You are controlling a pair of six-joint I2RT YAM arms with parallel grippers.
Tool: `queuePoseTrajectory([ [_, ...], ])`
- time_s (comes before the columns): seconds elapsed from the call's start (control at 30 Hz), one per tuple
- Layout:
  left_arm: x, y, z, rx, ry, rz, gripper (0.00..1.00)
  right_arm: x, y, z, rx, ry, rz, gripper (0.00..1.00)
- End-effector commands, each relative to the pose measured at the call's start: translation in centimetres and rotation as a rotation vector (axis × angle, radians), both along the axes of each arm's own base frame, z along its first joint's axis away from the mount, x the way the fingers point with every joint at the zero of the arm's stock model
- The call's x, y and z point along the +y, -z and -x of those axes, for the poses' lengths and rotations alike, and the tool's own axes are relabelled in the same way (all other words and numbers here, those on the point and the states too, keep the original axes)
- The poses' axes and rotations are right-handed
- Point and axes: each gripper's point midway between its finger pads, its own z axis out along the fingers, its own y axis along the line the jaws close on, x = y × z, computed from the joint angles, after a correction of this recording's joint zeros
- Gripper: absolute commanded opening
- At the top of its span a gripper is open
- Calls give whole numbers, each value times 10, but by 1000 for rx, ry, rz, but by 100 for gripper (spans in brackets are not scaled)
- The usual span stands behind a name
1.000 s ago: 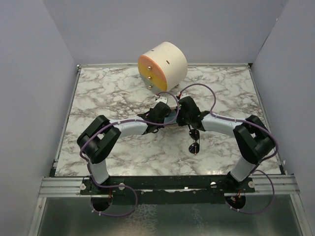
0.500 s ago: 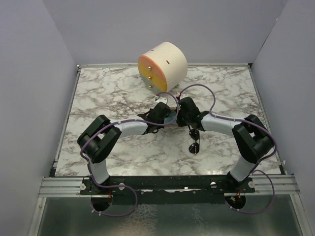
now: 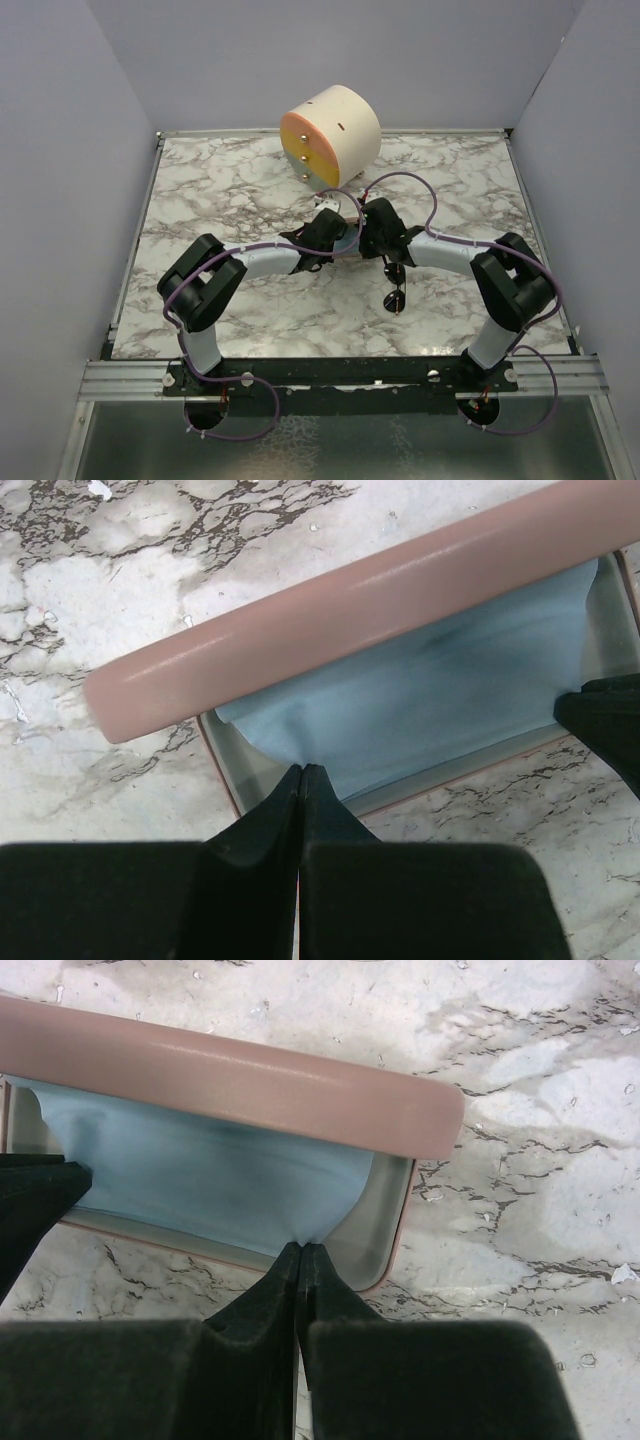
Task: Organize the sunglasses
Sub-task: Place the glasses cleaning cloth in the sunglasses case.
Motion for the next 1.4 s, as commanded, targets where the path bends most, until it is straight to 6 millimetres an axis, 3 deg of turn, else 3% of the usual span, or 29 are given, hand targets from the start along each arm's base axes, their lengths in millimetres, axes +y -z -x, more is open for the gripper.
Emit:
queuePoseTrajectory([
  [0.0,-3,3,4,28,4,-2,0,-3,4,-5,3,9,29,1],
  [1.03,-4,7,8,40,12,-19,0,-9,11,5,35,14,42,1],
  [1.17,-3,8,7,43,5,-25,1,-10,10,5,34,19,43,6],
  [1.23,-3,8,7,44,0,-31,8,-10,10,5,33,22,43,9],
  [1.37,-2,8,7,41,-3,-35,8,-10,10,5,32,21,41,11],
])
